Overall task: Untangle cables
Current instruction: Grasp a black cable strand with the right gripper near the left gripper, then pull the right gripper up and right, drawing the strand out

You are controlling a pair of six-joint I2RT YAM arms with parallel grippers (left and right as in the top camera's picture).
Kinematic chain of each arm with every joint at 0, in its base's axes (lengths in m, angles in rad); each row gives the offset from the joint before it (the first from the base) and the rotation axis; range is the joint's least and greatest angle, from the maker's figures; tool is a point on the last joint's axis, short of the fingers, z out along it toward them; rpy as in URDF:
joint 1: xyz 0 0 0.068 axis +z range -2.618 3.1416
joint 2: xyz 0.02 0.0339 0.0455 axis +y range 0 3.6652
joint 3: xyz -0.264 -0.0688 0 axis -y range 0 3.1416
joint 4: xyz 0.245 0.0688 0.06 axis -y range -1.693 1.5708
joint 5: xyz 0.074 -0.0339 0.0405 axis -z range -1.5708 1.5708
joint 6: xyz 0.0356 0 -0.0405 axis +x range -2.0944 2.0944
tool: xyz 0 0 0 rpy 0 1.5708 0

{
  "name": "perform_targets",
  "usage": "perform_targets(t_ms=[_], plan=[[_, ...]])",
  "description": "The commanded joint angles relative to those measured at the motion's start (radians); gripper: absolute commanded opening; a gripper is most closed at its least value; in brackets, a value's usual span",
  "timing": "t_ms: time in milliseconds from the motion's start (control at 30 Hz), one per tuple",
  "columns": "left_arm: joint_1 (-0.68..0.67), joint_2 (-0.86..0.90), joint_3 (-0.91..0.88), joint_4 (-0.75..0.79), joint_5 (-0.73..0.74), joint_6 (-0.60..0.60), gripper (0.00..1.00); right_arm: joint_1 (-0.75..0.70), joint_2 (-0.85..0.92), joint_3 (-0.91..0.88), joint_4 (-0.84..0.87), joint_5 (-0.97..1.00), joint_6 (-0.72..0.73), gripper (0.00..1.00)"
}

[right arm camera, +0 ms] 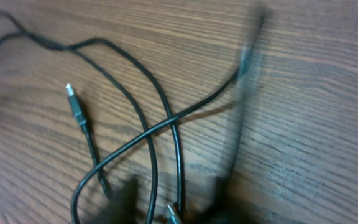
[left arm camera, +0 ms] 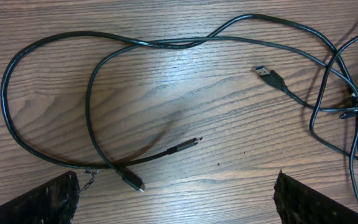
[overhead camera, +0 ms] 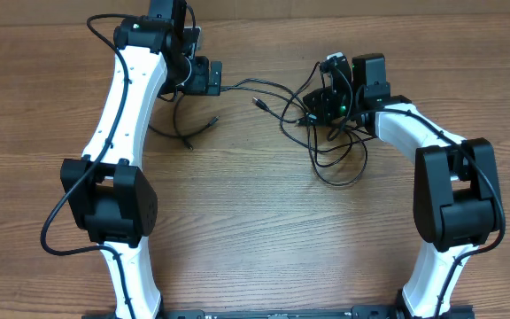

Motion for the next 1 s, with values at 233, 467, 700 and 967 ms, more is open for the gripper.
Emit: perform_targets(t_ms=[233, 467, 700, 967], plan=[[-0.006, -0.010, -0.003, 0.003, -0.005, -0.021, 0.99, 0.005, -0.005, 0.001, -0.028, -0.013, 0.034, 0.04], [-0.006, -0.010, -0.003, 0.003, -0.005, -0.021, 1.00, 0.004, -0.143, 0.055, -0.148, -0.013, 0.033, 0.04], [-0.006, -0.010, -0.003, 0.003, -0.005, -0.021, 1.00, 0.004, -0.365, 0.163, -0.248, -0.012, 0.032, 0.04], [-0.006, -0.010, -0.003, 0.003, -0.005, -0.021, 0.99, 0.004, -0.611, 0.230, -0.261, -0.008, 0.033, 0.04]])
